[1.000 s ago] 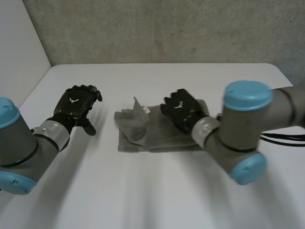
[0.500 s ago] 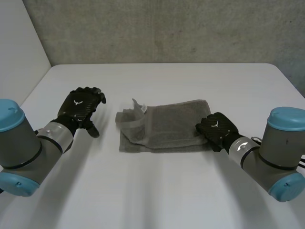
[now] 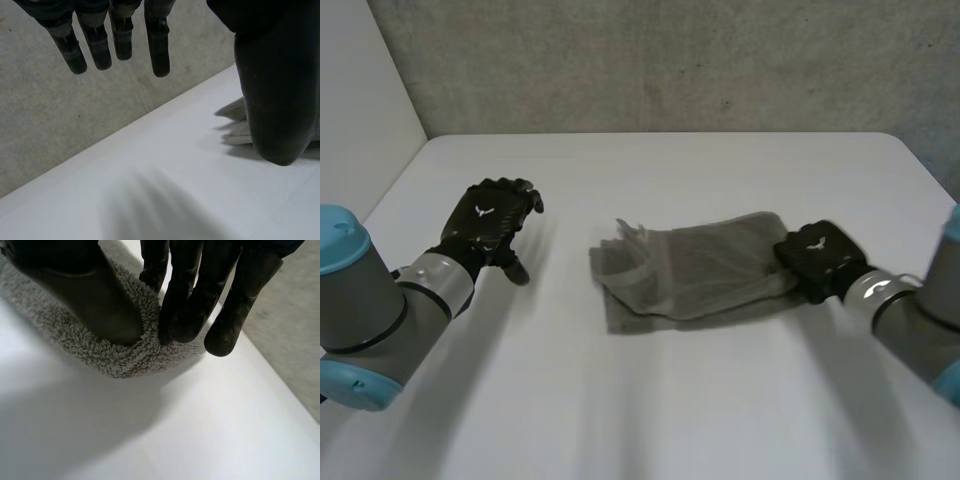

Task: Fold the towel.

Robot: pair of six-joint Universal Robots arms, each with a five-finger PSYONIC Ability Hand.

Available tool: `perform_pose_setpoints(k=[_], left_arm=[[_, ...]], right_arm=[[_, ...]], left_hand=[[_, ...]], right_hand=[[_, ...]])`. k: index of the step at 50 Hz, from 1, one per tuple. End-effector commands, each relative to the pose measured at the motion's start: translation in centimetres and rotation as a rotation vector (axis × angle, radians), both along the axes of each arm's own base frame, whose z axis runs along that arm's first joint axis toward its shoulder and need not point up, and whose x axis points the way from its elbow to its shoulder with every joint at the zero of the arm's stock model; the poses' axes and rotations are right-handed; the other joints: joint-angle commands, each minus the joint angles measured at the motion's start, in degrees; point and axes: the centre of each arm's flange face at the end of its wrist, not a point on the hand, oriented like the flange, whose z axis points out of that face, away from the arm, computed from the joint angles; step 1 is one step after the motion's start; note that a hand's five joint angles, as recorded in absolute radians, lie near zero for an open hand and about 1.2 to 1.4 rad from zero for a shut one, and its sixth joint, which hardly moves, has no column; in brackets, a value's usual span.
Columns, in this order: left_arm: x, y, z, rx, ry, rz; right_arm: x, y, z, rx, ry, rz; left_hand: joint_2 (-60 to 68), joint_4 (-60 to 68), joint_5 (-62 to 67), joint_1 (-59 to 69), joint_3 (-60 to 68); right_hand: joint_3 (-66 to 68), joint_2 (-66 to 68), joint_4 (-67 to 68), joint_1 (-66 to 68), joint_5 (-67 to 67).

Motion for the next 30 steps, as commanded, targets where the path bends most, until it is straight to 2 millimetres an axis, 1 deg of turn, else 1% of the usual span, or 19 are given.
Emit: perform_pose_setpoints(k=[1, 5, 7, 8, 9, 10, 11, 13, 14, 15, 16, 18, 20, 21, 22, 23, 24, 25, 30], left_arm=[[-0.3, -0.7, 1.7, -0.054, 0.021, -0.001], [-0.9, -0.8, 3.0, -0.084, 0.05, -0.016], [-1.4, -1.0, 4.2, -0.104, 0.094, -0.019], [-1.4, -1.0, 4.3, -0.104, 0.094, -0.019], [-1.4, -1.2, 4.8, -0.11, 0.12, -0.009], [-1.3, -1.4, 5.3, -0.113, 0.147, 0.005], [-1.3, -1.4, 5.3, -0.113, 0.148, 0.005], [-1.4, -1.6, 5.7, -0.113, 0.173, 0.015], [-1.7, -1.5, 6.1, -0.114, 0.195, 0.015], [-2.1, -1.3, 6.2, -0.11, 0.21, 0.008], [-2.1, -1.3, 6.2, -0.11, 0.211, 0.008], [-3.0, -0.7, 6.2, -0.101, 0.223, -0.018], [-3.3, -0.4, 6.1, -0.096, 0.224, -0.028], [-3.6, -0.1, 5.8, -0.087, 0.223, -0.038], [-3.6, -0.1, 5.8, -0.087, 0.223, -0.038], [-4.1, 0.3, 5.6, -0.08, 0.221, -0.051], [-4.1, 0.3, 5.6, -0.08, 0.221, -0.051], [-4.5, 0.7, 5.5, -0.075, 0.221, -0.065], [-5.6, 1.7, 5.0, -0.059, 0.219, -0.102]], right_arm=[[-1.7, -1.4, 4.1, -0.082, 0.047, 0.017], [0.9, -0.4, 5.8, -0.104, 0.031, 0.095], [5.1, 1.9, 7.3, -0.119, -0.017, 0.214], [5.2, 2.0, 7.3, -0.119, -0.017, 0.215], [7.1, 3.4, 7.4, -0.112, -0.039, 0.274], [8.8, 5.1, 7.1, -0.096, -0.054, 0.331], [8.8, 5.1, 7.1, -0.096, -0.054, 0.331], [12.0, 9.0, 5.6, -0.048, -0.051, 0.456], [12.0, 9.0, 5.6, -0.047, -0.051, 0.456], [13.0, 10.6, 4.7, -0.022, -0.042, 0.5], [13.1, 10.6, 4.6, -0.022, -0.042, 0.501], [14.0, 12.8, 2.6, 0.034, -0.015, 0.542], [14.0, 13.0, 1.7, 0.052, -0.001, 0.537], [13.9, 13.0, 1.2, 0.06, 0.008, 0.524], [13.9, 13.0, 1.2, 0.06, 0.008, 0.524], [13.7, 12.7, 1.1, 0.066, 0.007, 0.498], [13.7, 12.7, 1.1, 0.066, 0.007, 0.498], [13.5, 12.6, 1.1, 0.067, 0.008, 0.484], [12.6, 11.6, 2.0, 0.077, -0.04, 0.423]], left_hand=[[-3.1, -3.8, -2.2, -3.4, -3.4], [-3.1, -3.8, -2.2, -3.4, -3.4], [-3.1, -3.8, -2.2, -3.4, -3.4], [-3.1, -3.8, -2.2, -3.4, -3.4], [-3.1, -3.8, -2.2, -3.4, -3.4], [-3.1, -3.8, -2.2, -3.4, -3.4], [-3.1, -3.8, -2.2, -3.4, -3.4], [-3.1, -3.8, -2.2, -3.4, -3.4], [-3.1, -3.8, -2.2, -3.4, -3.4], [-3.1, -3.8, -2.2, -3.4, -3.4], [-3.1, -3.8, -2.2, -3.4, -3.4], [-3.1, -3.8, -2.2, -3.4, -3.4], [-3.1, -3.8, -2.2, -3.4, -3.4], [-3.1, -3.8, -2.2, -3.4, -3.4], [-3.1, -3.8, -2.2, -3.4, -3.4], [-3.1, -3.8, -2.2, -3.4, -3.4], [-3.1, -3.8, -2.2, -3.4, -3.4], [-3.1, -3.8, -2.2, -3.4, -3.4], [-3.1, -3.8, -2.2, -3.4, -3.4]], right_hand=[[2.9, 7.5, 3.1, 7.3, 5.0], [2.9, 7.5, 3.1, 7.3, 5.0], [2.9, 7.5, 3.1, 7.3, 5.0], [2.9, 7.5, 3.1, 7.3, 5.0], [2.9, 7.5, 3.1, 7.3, 5.0], [2.9, 7.5, 3.1, 7.3, 5.0], [2.9, 7.5, 3.1, 7.3, 5.0], [2.9, 7.5, 3.1, 7.3, 5.0], [2.9, 7.5, 3.1, 7.3, 5.0], [2.9, 7.5, 3.1, 7.3, 5.0], [2.9, 7.5, 3.1, 7.3, 5.0], [2.9, 7.5, 3.1, 7.3, 5.0], [2.9, 7.5, 3.1, 7.3, 5.0], [-13.5, -8.9, -13.3, -9.1, -11.5], [-13.6, -9.1, -13.5, -9.3, -11.6], [-37.8, -33.3, -37.6, -33.4, -35.8], [-38.0, -33.5, -37.8, -33.7, -36.0], [-53.5, -49.0, -53.3, -49.2, -51.5], [-58.4, -53.8, -58.2, -54.0, -56.4]])
